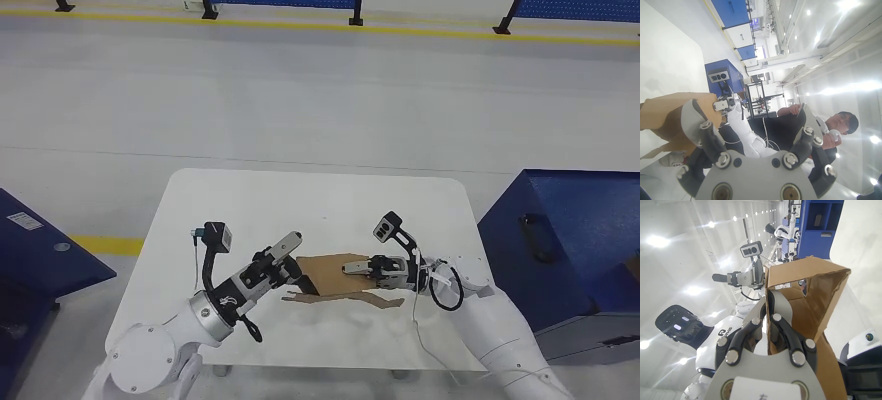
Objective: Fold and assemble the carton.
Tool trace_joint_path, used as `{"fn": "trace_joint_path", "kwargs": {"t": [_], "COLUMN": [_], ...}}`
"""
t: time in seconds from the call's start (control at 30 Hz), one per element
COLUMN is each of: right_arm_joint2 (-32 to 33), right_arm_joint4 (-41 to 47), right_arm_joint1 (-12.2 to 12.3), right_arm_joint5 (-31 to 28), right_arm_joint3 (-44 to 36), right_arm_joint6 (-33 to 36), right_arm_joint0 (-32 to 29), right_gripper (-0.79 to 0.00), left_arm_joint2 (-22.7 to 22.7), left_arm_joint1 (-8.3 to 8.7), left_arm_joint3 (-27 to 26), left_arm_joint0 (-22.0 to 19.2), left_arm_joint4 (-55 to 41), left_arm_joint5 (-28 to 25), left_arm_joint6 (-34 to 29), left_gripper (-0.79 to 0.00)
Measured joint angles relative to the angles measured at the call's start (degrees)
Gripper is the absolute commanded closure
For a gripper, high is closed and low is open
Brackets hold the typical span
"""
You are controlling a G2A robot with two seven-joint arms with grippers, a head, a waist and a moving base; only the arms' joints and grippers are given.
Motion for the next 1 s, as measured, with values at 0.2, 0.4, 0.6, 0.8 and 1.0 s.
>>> {"fn": "trace_joint_path", "kwargs": {"t": [0.2,0.4,0.6,0.8,1.0], "right_arm_joint2": [0.92,0.73,-2.62,-4.05,-4.74], "right_arm_joint4": [10.46,22.57,25.58,24.15,23.28], "right_arm_joint1": [-0.79,-2.23,-3.49,-3.58,-3.48], "right_arm_joint5": [4.13,7.96,9.36,6.49,5.12], "right_arm_joint3": [1.24,10.84,10.82,10.2,10.3], "right_arm_joint6": [1.33,10.14,11.34,11.34,11.34], "right_arm_joint0": [-0.18,3.15,4.48,5.35,6.39], "right_gripper": [0.0,0.0,0.0,0.0,0.0], "left_arm_joint2": [-3.14,-14.86,-15.88,-7.38,-3.43], "left_arm_joint1": [0.3,1.22,2.53,3.0,2.91], "left_arm_joint3": [-1.72,-4.86,-1.9,2.4,4.55], "left_arm_joint0": [0.94,5.36,3.24,-2.8,-6.31], "left_arm_joint4": [0.39,-5.15,2.44,11.95,12.78], "left_arm_joint5": [-1.26,-2.01,9.36,10.8,12.1], "left_arm_joint6": [-0.03,-4.24,-13.33,-20.44,-21.75], "left_gripper": [-0.785,-0.785,-0.785,-0.785,-0.785]}}
